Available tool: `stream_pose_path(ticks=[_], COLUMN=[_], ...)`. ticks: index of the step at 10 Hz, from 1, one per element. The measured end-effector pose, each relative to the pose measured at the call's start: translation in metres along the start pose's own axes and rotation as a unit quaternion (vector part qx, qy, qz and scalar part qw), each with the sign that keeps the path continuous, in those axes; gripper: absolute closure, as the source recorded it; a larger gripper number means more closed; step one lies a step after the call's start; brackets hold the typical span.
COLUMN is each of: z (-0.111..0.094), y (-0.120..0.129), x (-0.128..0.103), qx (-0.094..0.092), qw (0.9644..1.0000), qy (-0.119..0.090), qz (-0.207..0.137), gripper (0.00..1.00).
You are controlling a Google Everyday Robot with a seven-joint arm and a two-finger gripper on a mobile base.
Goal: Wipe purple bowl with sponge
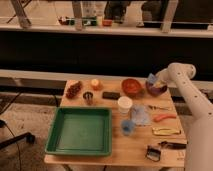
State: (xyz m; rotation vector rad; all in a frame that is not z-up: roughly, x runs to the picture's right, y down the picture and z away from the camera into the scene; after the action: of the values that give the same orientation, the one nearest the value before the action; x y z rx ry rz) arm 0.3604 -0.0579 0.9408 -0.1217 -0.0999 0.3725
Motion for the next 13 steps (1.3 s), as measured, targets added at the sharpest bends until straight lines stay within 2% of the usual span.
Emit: stream_pose_path(ticks=[2,5,8,13], z=[-0.003,-0.008,-0.007,0.005], y=[0.015,0.031,0.031,0.008], x=[-0.004,-0.003,0.008,0.039], qx=[-0.022,-0.042,-0.045,-0.029], qw=[0.9996,0.9989,0.9989,0.9990], qy=[-0.016,-0.021,-0.010,0.029], qz=[0.007,0.007,0.011,0.019], gripper=[1.00,1.00,1.00,1.00])
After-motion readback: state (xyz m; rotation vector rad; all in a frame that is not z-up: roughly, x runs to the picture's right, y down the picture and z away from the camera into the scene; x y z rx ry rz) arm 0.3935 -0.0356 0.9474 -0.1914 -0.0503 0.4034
